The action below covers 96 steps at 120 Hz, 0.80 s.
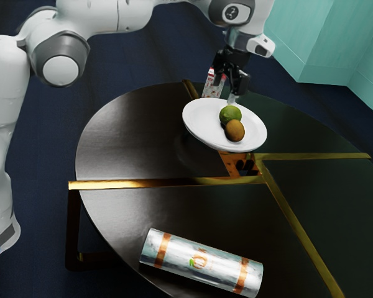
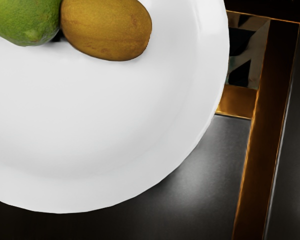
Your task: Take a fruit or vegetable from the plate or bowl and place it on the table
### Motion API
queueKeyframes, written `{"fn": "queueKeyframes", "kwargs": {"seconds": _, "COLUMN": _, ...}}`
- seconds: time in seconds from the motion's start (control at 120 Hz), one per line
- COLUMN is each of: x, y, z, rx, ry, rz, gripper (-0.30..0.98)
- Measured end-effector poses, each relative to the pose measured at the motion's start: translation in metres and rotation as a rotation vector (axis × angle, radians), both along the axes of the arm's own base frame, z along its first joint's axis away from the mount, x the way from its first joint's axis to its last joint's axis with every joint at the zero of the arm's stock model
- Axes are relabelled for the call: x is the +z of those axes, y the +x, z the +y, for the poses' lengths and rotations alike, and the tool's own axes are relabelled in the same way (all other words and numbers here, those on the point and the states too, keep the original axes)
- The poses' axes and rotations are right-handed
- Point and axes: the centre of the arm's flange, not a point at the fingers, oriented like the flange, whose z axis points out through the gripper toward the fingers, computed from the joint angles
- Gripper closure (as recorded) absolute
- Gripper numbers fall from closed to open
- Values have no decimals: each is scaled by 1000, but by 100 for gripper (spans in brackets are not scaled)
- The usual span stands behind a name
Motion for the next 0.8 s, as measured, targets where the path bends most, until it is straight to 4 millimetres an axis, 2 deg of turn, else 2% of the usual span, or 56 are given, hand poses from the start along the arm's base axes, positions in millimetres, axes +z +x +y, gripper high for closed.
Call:
{"fn": "queueKeyframes", "kwargs": {"seconds": 0.108, "x": -6, "y": 0, "z": 29, "rx": 67, "ry": -17, "rz": 8, "gripper": 0}}
{"fn": "queueKeyframes", "kwargs": {"seconds": 0.3, "x": -8, "y": -1, "z": 37, "rx": 255, "ry": -52, "rz": 7, "gripper": 0}}
{"fn": "queueKeyframes", "kwargs": {"seconds": 0.408, "x": -12, "y": -5, "z": 97, "rx": 469, "ry": -54, "rz": -17, "gripper": 0}}
{"fn": "queueKeyframes", "kwargs": {"seconds": 0.492, "x": -20, "y": -3, "z": 117, "rx": 576, "ry": -53, "rz": -29, "gripper": 0}}
{"fn": "queueKeyframes", "kwargs": {"seconds": 0.575, "x": -27, "y": 2, "z": 127, "rx": 659, "ry": -62, "rz": -39, "gripper": 0}}
{"fn": "queueKeyframes", "kwargs": {"seconds": 0.658, "x": -35, "y": 18, "z": 134, "rx": 723, "ry": -61, "rz": -57, "gripper": 0}}
{"fn": "queueKeyframes", "kwargs": {"seconds": 0.8, "x": -52, "y": 51, "z": 128, "rx": 787, "ry": -61, "rz": -85, "gripper": 0}}
